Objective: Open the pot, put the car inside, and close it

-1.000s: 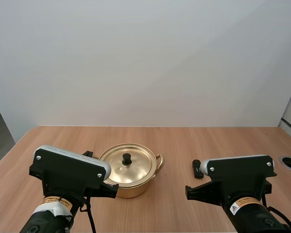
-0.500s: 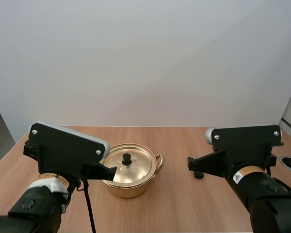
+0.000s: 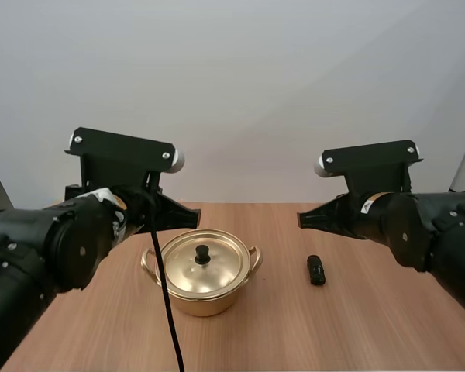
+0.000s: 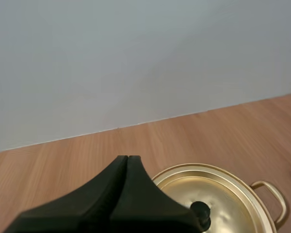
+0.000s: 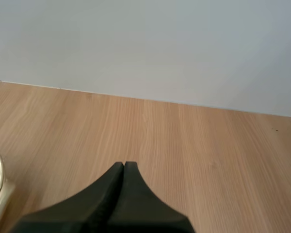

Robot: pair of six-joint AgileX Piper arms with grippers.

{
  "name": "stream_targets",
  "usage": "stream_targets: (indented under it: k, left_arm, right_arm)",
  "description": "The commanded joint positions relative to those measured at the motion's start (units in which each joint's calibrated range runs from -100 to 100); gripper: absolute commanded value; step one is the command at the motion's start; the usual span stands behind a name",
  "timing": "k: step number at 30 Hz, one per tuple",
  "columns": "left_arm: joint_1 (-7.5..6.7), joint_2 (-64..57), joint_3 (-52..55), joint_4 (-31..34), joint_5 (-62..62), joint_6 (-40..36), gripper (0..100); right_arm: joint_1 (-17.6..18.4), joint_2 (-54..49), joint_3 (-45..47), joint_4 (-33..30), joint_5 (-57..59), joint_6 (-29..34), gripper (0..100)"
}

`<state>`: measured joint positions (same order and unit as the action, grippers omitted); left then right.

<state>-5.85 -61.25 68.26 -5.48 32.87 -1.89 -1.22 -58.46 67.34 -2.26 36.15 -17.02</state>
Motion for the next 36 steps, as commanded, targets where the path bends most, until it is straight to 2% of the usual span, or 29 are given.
stream_targets:
  k: [1,3,4,5,6,10,11,12,16,26,36]
  left_arm:
    - [-0.48,6.9,-2.2,-8.0,12.5,21.8,0]
    - [-1.17,11.7,-4.0,-9.9,14.7,22.4,1]
    - [-1.62,14.4,-5.0,-10.2,15.9,23.1,4]
    - [-2.11,17.1,-5.9,-10.2,17.2,23.5,10]
    - [-2.48,19.7,-6.7,-10.2,18.6,23.6,17]
    - [-3.39,27.7,-9.9,-9.9,20.8,23.6,62]
    - [-3.40,29.4,-10.4,-9.9,20.8,23.6,70]
    - [-3.45,30.6,-10.8,-9.9,20.8,23.6,74]
    - [-3.45,35.4,-12.3,-9.8,21.8,23.6,72]
    - [-3.45,38.9,-13.3,-9.7,24.2,23.6,72]
    - [-3.45,38.9,-13.3,-9.3,24.8,23.4,66]
  right_arm:
    - [0.0,5.5,-1.5,0.0,0.9,-0.1,0]
    - [0.0,8.7,-2.0,0.3,0.9,-0.1,0]
    - [0.0,10.3,-2.2,0.3,0.9,-0.6,0]
    - [0.0,11.8,-2.2,0.3,0.5,-1.9,8]
    - [0.0,12.8,-2.2,0.6,0.5,-3.0,18]
    - [0.0,16.3,-2.2,2.9,-2.6,-6.9,82]
    - [0.0,17.0,-2.2,3.4,-3.7,-7.9,95]
    - [0.0,17.6,-2.2,4.1,-4.1,-8.7,99]
    - [0.0,22.0,-2.2,4.2,-5.3,-9.4,92]
    - [0.0,36.4,-7.8,5.7,-2.6,-9.6,92]
    - [0.0,43.0,-8.8,5.7,-2.6,-10.2,92]
